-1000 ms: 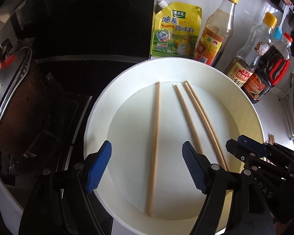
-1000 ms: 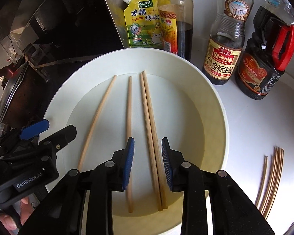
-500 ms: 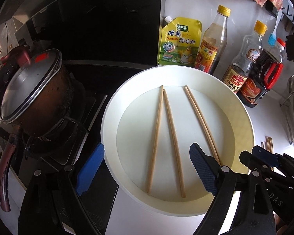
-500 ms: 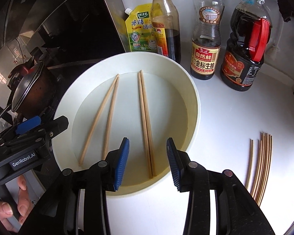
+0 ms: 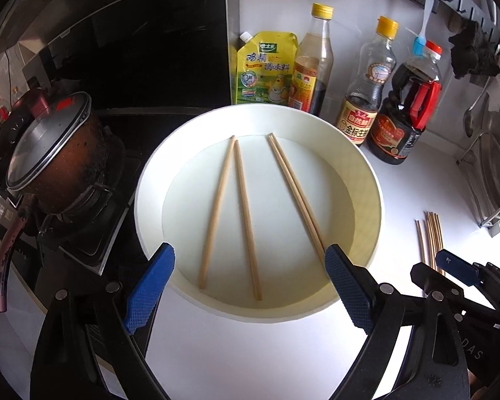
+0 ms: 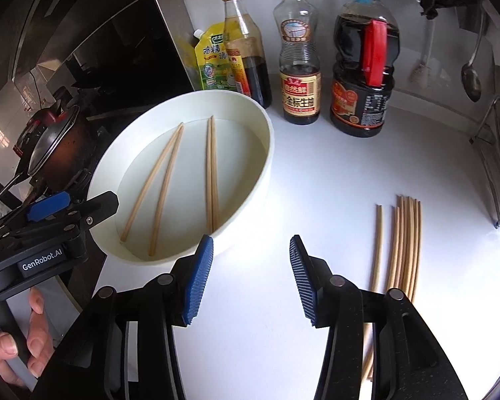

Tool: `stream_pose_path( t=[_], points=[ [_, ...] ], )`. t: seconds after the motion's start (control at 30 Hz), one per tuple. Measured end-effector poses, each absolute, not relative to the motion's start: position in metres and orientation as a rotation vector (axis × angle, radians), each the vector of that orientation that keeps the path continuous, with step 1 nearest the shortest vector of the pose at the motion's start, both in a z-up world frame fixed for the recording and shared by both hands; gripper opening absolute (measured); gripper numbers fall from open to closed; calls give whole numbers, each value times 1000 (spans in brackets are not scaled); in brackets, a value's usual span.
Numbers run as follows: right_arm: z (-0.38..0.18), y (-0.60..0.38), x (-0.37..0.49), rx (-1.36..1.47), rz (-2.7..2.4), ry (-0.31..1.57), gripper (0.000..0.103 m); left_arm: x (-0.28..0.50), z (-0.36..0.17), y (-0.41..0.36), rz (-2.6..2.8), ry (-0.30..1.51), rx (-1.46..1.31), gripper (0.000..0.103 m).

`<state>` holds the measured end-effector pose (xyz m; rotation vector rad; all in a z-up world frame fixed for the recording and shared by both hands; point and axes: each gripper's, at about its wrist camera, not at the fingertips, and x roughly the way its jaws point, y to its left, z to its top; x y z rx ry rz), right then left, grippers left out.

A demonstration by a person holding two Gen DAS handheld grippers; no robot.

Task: Organize utensils
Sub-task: 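Move both open grippers back over the remaining wooden chopsticks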

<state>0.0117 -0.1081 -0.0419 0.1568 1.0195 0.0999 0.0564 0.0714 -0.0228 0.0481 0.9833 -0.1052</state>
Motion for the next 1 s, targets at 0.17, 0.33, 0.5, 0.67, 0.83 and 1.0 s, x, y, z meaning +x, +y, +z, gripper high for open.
stream_pose_path(
  t=[0.17, 0.33, 0.5, 0.67, 0.83, 1.0],
  points=[
    [-47, -140, -12, 155, 53, 1025, 49, 42, -28, 42, -151, 993, 59, 91],
    [-52, -178, -37, 178, -14, 1025, 55, 29, -33, 4, -220, 1001, 96, 91],
    [-62, -219, -60, 189, -101, 1029, 60, 14, -39, -37, -301, 1000, 145, 93],
    [-84, -250, -78, 211, -170, 1058, 66, 5, -49, -71, -359, 1015, 155, 93],
    [-106, -271, -86, 228, -199, 1076, 66, -1, -67, -100, -385, 1038, 165, 93],
    [-123, -283, -85, 251, -199, 1083, 66, -4, -85, -110, -367, 1063, 177, 93]
  ],
)
